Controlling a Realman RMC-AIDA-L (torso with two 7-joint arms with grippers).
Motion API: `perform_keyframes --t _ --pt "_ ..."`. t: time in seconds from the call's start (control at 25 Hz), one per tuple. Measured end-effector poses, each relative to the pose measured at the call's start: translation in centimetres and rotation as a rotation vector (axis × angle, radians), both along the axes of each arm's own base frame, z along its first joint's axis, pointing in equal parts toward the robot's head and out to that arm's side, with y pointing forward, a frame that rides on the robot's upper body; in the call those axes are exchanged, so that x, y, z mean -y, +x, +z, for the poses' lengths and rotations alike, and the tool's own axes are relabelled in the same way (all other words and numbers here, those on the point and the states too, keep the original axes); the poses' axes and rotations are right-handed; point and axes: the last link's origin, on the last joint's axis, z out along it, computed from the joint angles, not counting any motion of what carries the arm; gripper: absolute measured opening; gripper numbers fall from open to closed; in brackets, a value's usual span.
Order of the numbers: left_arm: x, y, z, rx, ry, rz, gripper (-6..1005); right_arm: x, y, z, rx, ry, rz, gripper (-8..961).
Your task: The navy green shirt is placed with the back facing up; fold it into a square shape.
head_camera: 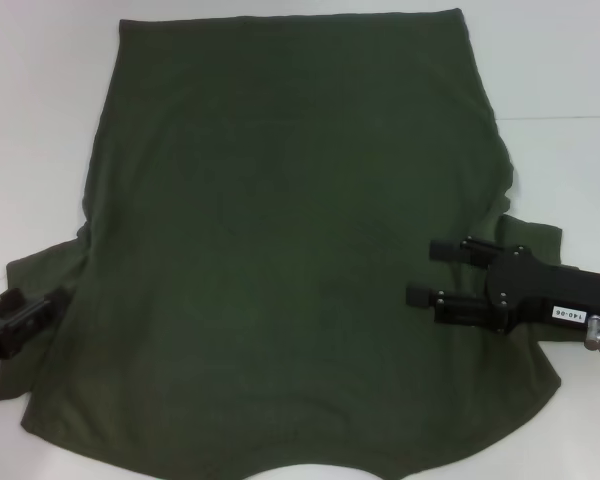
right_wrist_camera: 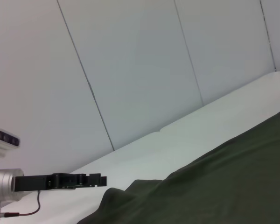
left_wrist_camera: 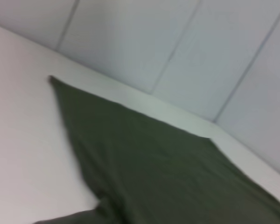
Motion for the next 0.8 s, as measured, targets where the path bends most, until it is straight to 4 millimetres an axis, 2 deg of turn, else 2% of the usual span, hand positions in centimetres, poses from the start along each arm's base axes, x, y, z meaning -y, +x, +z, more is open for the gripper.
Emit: perform_keyframes --t 0.24,0.8 --pt "0.3 -1.4 0.4 -0.035 0.023 0.073 877 -0.1 0.0 -0.1 0.004 0.003 -0.002 902" --pt "0.4 -2.4 -0.2 -0.075 0.002 0.134 863 -0.2 0.0 -0.1 0.003 0.003 -0.004 898"
